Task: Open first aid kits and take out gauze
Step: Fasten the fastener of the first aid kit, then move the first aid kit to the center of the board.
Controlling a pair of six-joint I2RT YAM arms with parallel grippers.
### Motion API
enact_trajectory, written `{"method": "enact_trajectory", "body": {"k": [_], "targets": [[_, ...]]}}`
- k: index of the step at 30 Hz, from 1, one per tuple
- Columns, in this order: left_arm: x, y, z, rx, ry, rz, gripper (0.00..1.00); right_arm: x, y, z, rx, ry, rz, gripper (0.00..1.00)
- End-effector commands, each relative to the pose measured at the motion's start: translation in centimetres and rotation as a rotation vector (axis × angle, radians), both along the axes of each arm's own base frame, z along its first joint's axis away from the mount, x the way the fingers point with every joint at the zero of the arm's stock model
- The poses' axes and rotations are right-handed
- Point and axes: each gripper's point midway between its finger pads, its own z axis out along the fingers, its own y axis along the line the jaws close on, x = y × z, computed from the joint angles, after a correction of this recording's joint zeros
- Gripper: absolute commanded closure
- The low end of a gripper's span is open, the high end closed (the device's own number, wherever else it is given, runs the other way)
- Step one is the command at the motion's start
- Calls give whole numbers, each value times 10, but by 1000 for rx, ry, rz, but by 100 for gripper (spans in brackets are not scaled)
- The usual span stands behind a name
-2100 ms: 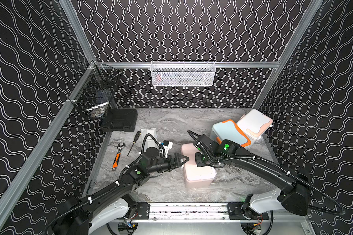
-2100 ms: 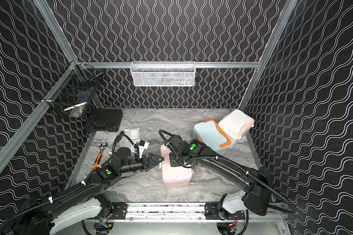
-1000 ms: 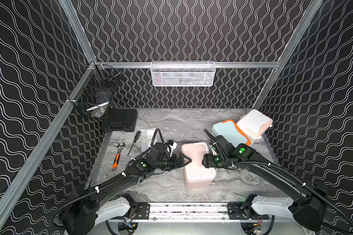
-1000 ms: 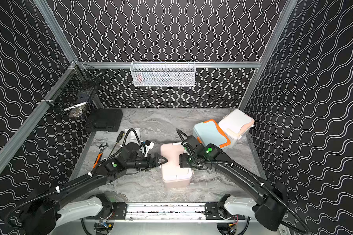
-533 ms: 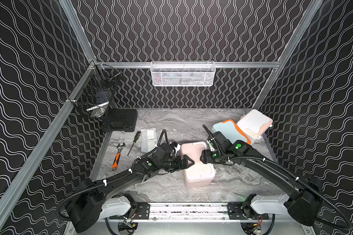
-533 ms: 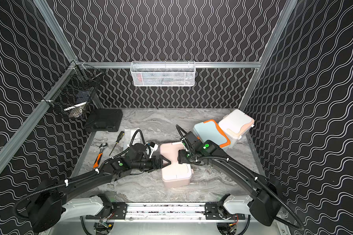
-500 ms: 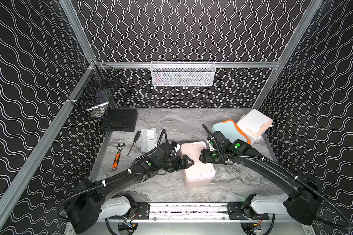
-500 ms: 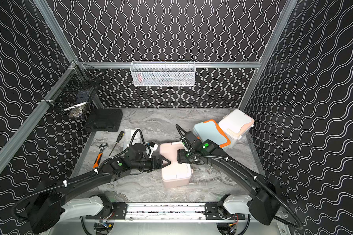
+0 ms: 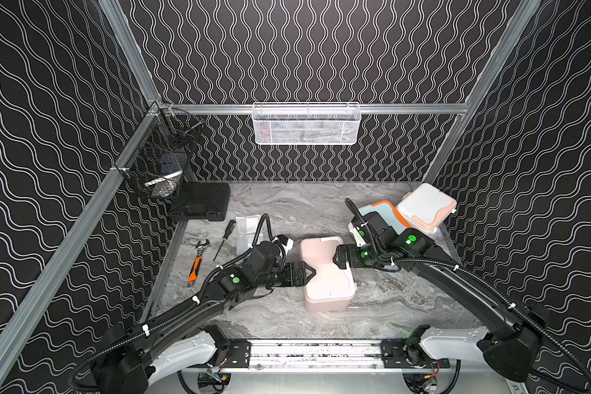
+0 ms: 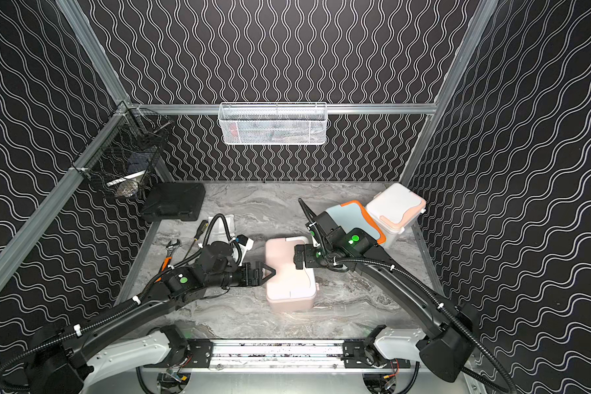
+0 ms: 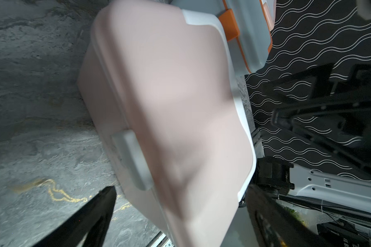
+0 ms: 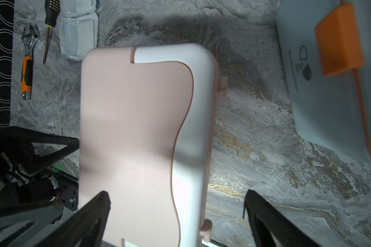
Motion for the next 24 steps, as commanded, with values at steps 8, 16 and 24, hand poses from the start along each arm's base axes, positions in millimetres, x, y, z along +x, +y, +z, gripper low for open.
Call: {"method": "enact_trajectory", "body": {"k": [8, 16, 24], "targets": [[-25, 16, 54, -49, -155, -69, 1, -89, 19, 16, 102, 69, 242, 4], [-40, 31, 61, -45, -197, -73, 1, -151, 46, -1, 202, 220, 436, 8], [-41, 36, 49, -42, -184, -46, 1, -132, 46, -55, 14, 226, 318, 21]]}}
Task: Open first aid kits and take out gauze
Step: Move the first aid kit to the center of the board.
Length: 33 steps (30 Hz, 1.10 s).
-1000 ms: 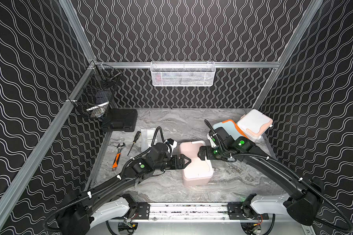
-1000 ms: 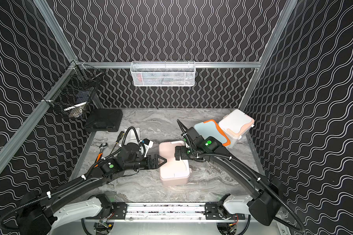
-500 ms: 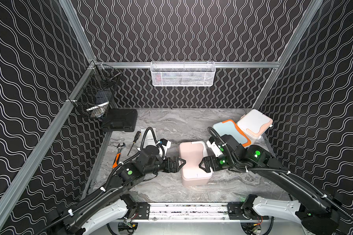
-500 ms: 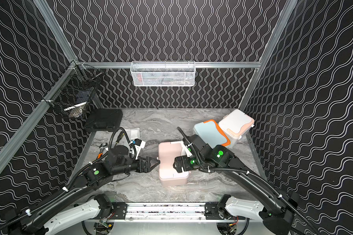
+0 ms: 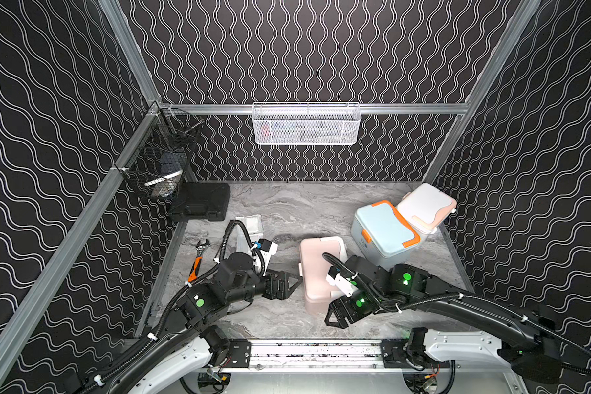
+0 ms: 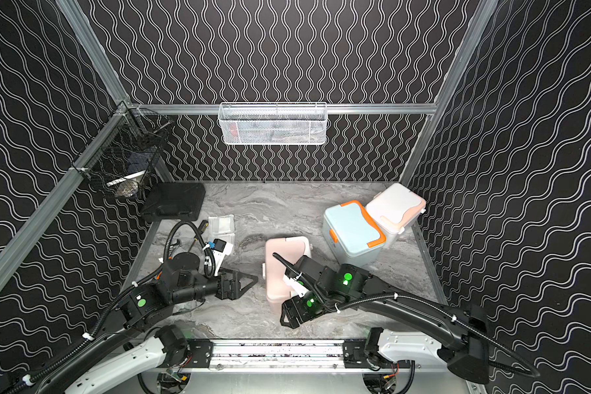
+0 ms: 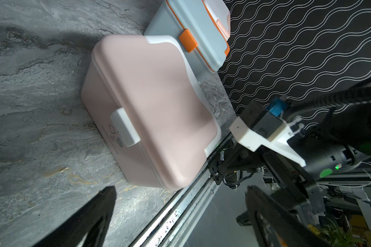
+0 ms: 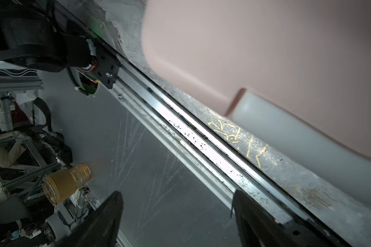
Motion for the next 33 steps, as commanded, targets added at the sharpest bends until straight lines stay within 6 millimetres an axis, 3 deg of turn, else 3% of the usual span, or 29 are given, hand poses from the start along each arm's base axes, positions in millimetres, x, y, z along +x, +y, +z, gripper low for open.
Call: {"method": "enact_trajectory", "body": {"k": [1, 6, 11, 16, 22, 26, 29, 33], "targets": [[1, 3, -2, 7, -7, 17, 1, 31, -7, -15, -112, -109, -116, 22], [1, 8, 0, -8, -15, 45, 1, 80, -26, -29, -324, -275, -212, 27], [1, 14, -3, -20, -8, 84, 1, 129, -24, -17, -375, -408, -249, 26], [2, 14, -7, -39, 9, 102, 1, 178, -30, -24, -352, -390, -321, 26], [4, 15, -10, -55, 22, 122, 1, 241, -19, -23, -277, -373, -407, 24], [7, 15, -10, -51, 30, 135, 1, 283, -30, -26, -295, -336, -487, 21], [8, 15, -12, -45, 38, 143, 1, 303, -35, -25, -291, -323, -519, 19], [8, 17, -14, -62, 42, 157, 1, 306, -29, -13, -260, -316, -505, 17]]}}
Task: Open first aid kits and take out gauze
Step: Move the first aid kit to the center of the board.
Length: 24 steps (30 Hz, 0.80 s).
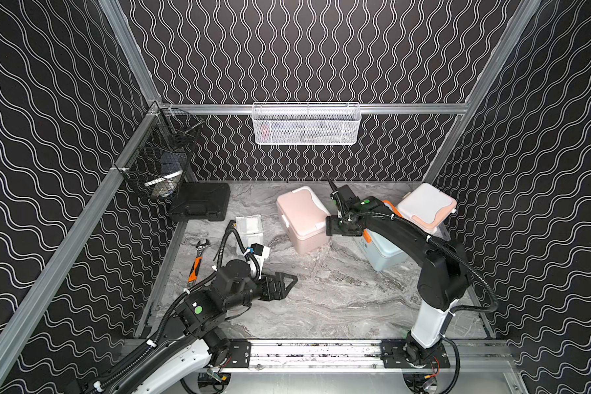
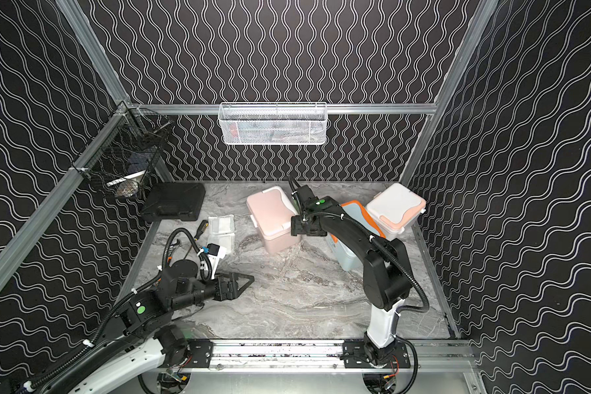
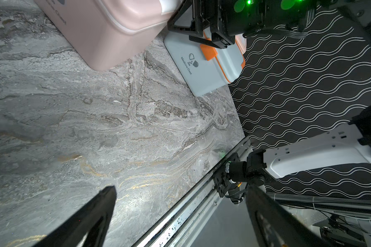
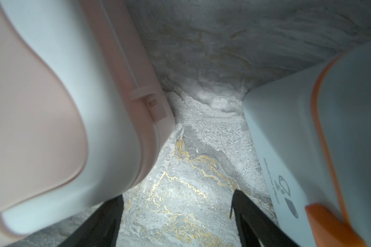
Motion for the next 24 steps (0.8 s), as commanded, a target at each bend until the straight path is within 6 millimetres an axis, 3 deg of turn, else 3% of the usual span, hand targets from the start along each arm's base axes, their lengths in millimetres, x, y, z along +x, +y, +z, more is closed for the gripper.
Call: {"method": "enact_trajectory", "body": {"k": [1, 6, 11, 14, 18, 24], "targets": [[3, 1, 4, -26, -7, 27, 1, -6, 6, 9, 38, 18, 28, 16], [1, 6, 7, -2, -15, 29, 1, -35, 21, 20, 118, 29, 80, 10], [-6, 12, 15, 5, -33, 24, 1, -77, 61, 28, 164, 23, 188, 3], [-9, 16, 15, 10, -39, 28, 1, -88, 80, 23, 149, 13, 222, 1], [-10, 17, 14, 17, -40, 25, 1, -78, 85, 3, 101, 31, 197, 2], [-9, 17, 18, 15, -47, 28, 1, -38, 81, -15, 4, 3, 155, 7]]}}
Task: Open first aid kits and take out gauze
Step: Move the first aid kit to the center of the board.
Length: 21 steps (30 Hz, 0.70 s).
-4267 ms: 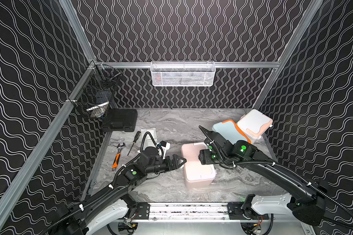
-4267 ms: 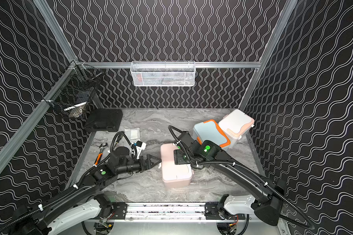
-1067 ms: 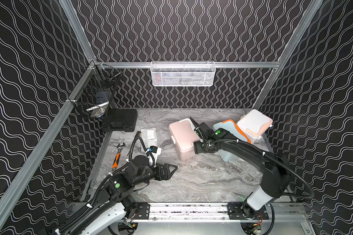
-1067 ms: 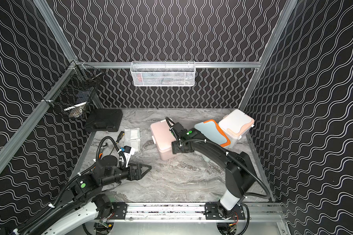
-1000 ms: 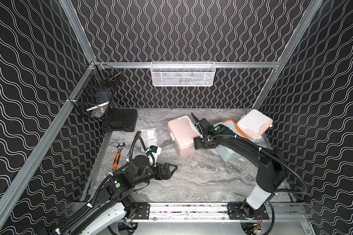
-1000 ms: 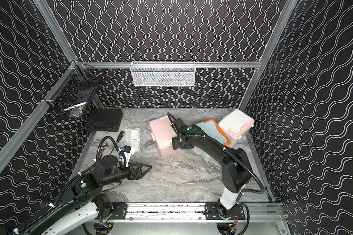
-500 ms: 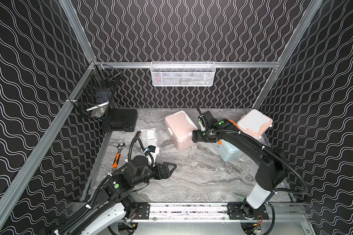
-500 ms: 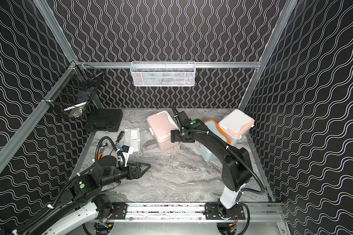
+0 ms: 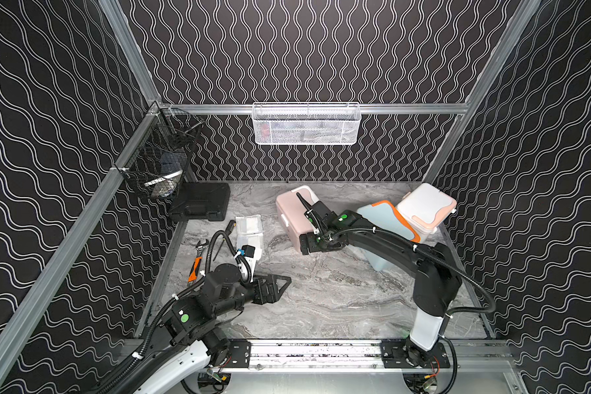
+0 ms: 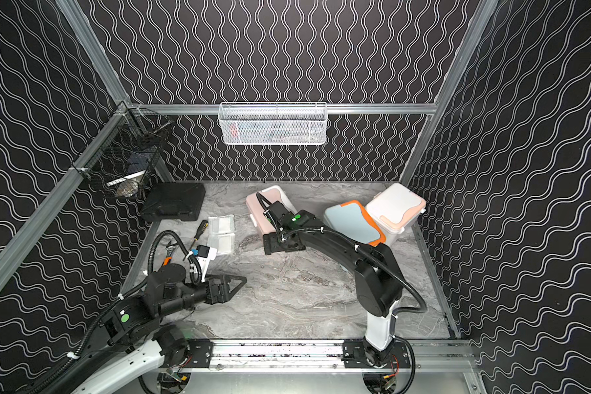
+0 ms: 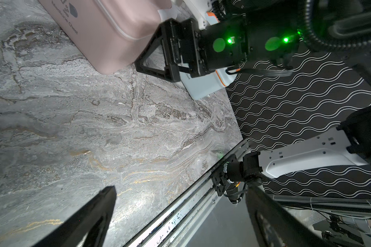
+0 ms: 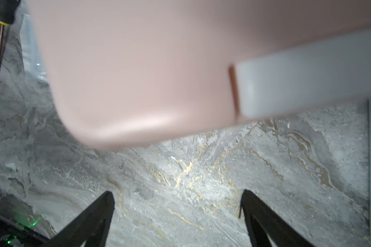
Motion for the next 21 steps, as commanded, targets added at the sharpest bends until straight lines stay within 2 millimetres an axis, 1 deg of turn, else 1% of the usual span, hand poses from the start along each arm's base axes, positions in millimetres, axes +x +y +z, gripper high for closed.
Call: {"method": "enact_trajectory", "body": {"k": [1, 3, 7, 10, 12, 14, 16, 19, 21], "targets": [[2, 0, 2, 7, -14, 5, 1, 27, -8, -1, -43, -55, -43, 8], [3, -2, 3, -4, -12, 4, 1, 40, -16, -3, -51, -60, -68, 9], [4, -3, 5, -15, -10, 4, 1, 68, -40, -4, -47, -78, -145, 11], [5, -3, 4, -14, -8, 5, 1, 89, -52, -3, -16, -78, -183, 11], [5, -5, 4, -11, -6, 2, 1, 98, -57, 0, -14, -70, -196, 11], [5, -4, 6, -7, -8, 1, 1, 99, -58, 9, -6, -70, -191, 9], [6, -2, 9, 2, -18, 10, 1, 94, -55, 24, 37, -93, -172, 7], [7, 2, 9, 22, -29, 23, 1, 75, -44, 42, 109, -111, -143, 4], [8, 2, 9, 32, -33, 26, 1, 60, -34, 51, 134, -134, -126, 2]]}}
